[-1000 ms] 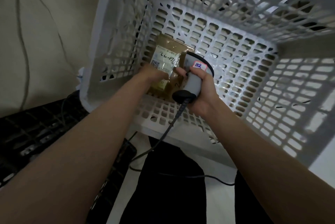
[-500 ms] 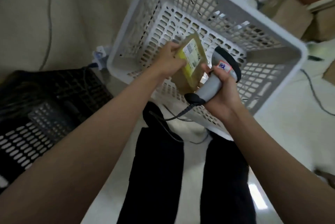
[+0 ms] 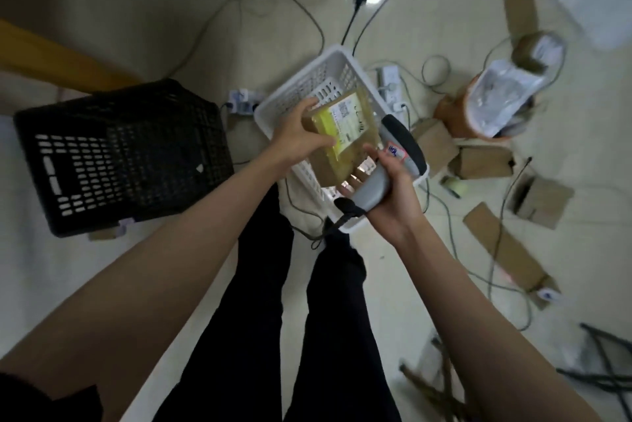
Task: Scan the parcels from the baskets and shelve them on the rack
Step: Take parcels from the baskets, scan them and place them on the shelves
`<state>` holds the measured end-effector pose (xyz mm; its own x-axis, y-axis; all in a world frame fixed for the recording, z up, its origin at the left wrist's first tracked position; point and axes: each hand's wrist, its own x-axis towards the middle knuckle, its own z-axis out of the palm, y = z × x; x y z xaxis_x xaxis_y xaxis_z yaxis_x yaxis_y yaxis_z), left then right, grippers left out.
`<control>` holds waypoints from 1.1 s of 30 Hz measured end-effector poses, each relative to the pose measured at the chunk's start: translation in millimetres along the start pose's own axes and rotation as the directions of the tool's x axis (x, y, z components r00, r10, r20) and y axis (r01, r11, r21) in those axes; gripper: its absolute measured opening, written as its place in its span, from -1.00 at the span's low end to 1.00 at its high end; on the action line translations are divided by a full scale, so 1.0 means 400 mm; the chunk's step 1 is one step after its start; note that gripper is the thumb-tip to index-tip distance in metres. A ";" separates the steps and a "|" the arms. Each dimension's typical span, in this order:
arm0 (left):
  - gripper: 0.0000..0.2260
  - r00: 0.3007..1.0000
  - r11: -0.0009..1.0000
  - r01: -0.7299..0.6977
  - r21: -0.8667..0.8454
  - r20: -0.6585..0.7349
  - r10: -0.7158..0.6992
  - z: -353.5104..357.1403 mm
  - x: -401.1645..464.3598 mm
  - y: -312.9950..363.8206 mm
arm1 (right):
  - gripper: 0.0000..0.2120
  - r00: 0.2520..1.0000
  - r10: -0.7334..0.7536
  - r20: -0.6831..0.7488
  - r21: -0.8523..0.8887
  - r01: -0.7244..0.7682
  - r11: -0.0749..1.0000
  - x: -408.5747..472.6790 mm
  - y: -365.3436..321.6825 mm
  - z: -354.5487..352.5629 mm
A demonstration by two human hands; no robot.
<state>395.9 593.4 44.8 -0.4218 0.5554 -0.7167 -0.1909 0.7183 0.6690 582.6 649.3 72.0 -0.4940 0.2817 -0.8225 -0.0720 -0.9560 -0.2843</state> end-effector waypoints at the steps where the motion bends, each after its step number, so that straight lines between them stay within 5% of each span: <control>1: -0.29 0.999 1.000 -0.011 -0.029 -0.041 0.010 -0.014 -0.044 0.020 | -0.74 1.000 0.007 0.018 -0.025 -0.006 1.000 -0.039 -0.015 0.020; 6: -0.29 0.959 0.982 -0.104 -0.157 -0.277 0.057 -0.070 -0.264 0.079 | -0.80 0.994 -0.005 0.109 -0.184 0.025 0.983 -0.210 -0.065 0.099; 15: -0.66 0.782 0.839 -0.267 -0.475 -0.616 -0.100 -0.223 -0.732 -0.003 | -0.74 0.948 0.083 0.307 -0.604 0.127 0.787 -0.425 -0.074 0.268; 20: -0.84 0.661 0.746 -0.389 -0.541 -0.728 -0.183 -0.272 -1.003 -0.133 | -0.76 0.859 0.256 0.444 -0.784 0.234 0.575 -0.536 0.070 0.418; 24: -0.63 0.498 0.768 -0.420 -0.484 -0.830 -0.251 -0.301 -1.211 -0.258 | -0.77 0.825 0.275 0.495 -0.867 0.445 0.226 -0.644 0.246 0.520; 26: -0.57 0.419 0.776 -0.425 -0.466 -0.861 -0.288 -0.309 -1.319 -0.324 | -0.87 0.746 0.365 0.557 -0.820 0.563 0.101 -0.717 0.342 0.558; 29: -0.59 0.301 0.805 -0.413 -0.426 -0.898 -0.321 -0.308 -1.486 -0.422 | -0.72 0.604 0.524 0.600 -0.686 0.726 -0.051 -0.843 0.490 0.587; 31: -0.58 0.214 0.828 -0.397 -0.396 -0.917 -0.336 -0.299 -1.603 -0.485 | -0.67 0.478 0.634 0.607 -0.551 0.829 -0.098 -0.928 0.585 0.595; 33: -0.56 0.141 0.843 -0.381 -0.381 -0.925 -0.354 -0.287 -1.721 -0.544 | -0.85 0.361 0.715 0.598 -0.424 0.900 -0.100 -1.003 0.672 0.590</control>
<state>625.9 6.7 415.3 -0.8112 -0.5636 -0.1556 -0.3375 0.2340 0.9118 557.0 260.0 442.0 -0.7481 -0.6307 -0.2061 -0.0697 0.3836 -0.9209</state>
